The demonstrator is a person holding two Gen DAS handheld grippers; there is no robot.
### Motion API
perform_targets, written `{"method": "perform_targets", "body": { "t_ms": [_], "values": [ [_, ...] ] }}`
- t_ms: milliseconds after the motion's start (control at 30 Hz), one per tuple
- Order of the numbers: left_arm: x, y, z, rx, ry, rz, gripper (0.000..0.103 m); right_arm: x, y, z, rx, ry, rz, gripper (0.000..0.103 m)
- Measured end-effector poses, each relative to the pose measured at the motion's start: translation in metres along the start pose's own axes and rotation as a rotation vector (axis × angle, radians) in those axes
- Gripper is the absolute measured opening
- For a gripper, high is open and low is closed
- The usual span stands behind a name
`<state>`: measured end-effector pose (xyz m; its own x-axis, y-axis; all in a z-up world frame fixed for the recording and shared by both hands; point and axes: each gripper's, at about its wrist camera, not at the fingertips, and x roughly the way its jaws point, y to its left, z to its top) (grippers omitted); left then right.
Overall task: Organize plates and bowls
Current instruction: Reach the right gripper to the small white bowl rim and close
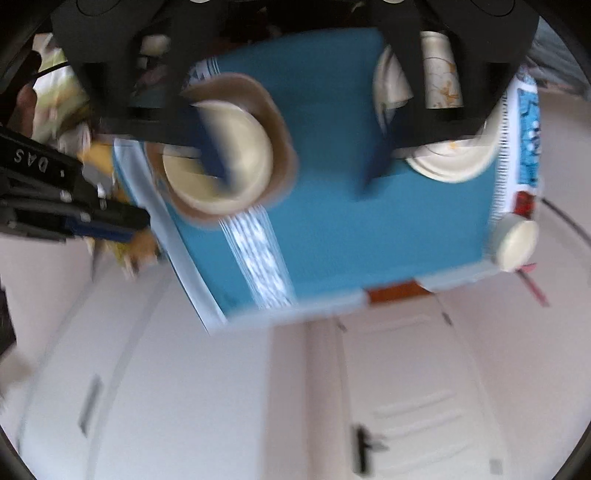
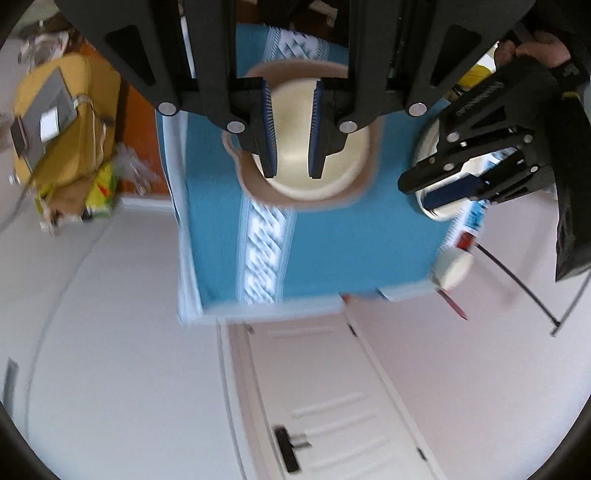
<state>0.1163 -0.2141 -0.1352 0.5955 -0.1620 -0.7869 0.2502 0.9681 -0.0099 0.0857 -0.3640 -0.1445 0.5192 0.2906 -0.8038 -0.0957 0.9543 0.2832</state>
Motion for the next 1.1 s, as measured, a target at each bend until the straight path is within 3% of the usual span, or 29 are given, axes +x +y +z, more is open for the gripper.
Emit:
{"method": "perform_targets", "body": {
  "t_ms": [33, 67, 100, 133, 367, 467, 600, 700, 800, 933, 967, 1067, 1100],
  "values": [
    [-0.02, 0.014, 0.003, -0.042, -0.083, 0.026, 0.103, -0.005, 0.005, 0.007, -0.016, -0.025, 0.018, 0.042],
    [-0.029, 0.022, 0.004, -0.061, -0.113, 0.037, 0.103, -0.009, 0.011, 0.016, -0.037, -0.056, 0.041, 0.075],
    [-0.038, 0.032, 0.006, -0.081, -0.13, 0.057, 0.103, -0.012, 0.016, 0.023, -0.055, -0.082, 0.06, 0.101],
    [-0.047, 0.043, 0.008, -0.105, -0.137, 0.088, 0.103, -0.015, 0.024, 0.032, -0.084, -0.117, 0.083, 0.103],
    [-0.089, 0.129, 0.007, -0.303, -0.196, 0.198, 0.103, -0.017, 0.102, 0.091, -0.325, -0.249, 0.186, 0.103],
    [-0.097, 0.173, 0.006, -0.397, -0.206, 0.23, 0.103, -0.006, 0.146, 0.122, -0.412, -0.217, 0.216, 0.103],
    [-0.094, 0.231, -0.003, -0.521, -0.191, 0.243, 0.103, 0.021, 0.191, 0.158, -0.429, -0.222, 0.242, 0.103],
    [-0.077, 0.274, -0.006, -0.609, -0.158, 0.228, 0.102, 0.068, 0.224, 0.186, -0.43, -0.125, 0.293, 0.103],
    [-0.047, 0.32, -0.012, -0.708, -0.112, 0.162, 0.099, 0.127, 0.254, 0.205, -0.427, -0.005, 0.311, 0.103],
    [0.012, 0.367, -0.013, -0.772, -0.014, 0.103, 0.073, 0.215, 0.289, 0.212, -0.449, 0.145, 0.303, 0.103],
    [0.025, 0.373, -0.012, -0.78, 0.003, 0.093, 0.07, 0.244, 0.298, 0.212, -0.449, 0.192, 0.305, 0.1],
    [0.077, 0.399, -0.014, -0.798, 0.073, 0.065, 0.056, 0.305, 0.311, 0.203, -0.433, 0.32, 0.318, 0.071],
    [0.089, 0.404, -0.015, -0.804, 0.087, 0.06, 0.049, 0.323, 0.315, 0.2, -0.426, 0.351, 0.318, 0.066]
  ]
}}
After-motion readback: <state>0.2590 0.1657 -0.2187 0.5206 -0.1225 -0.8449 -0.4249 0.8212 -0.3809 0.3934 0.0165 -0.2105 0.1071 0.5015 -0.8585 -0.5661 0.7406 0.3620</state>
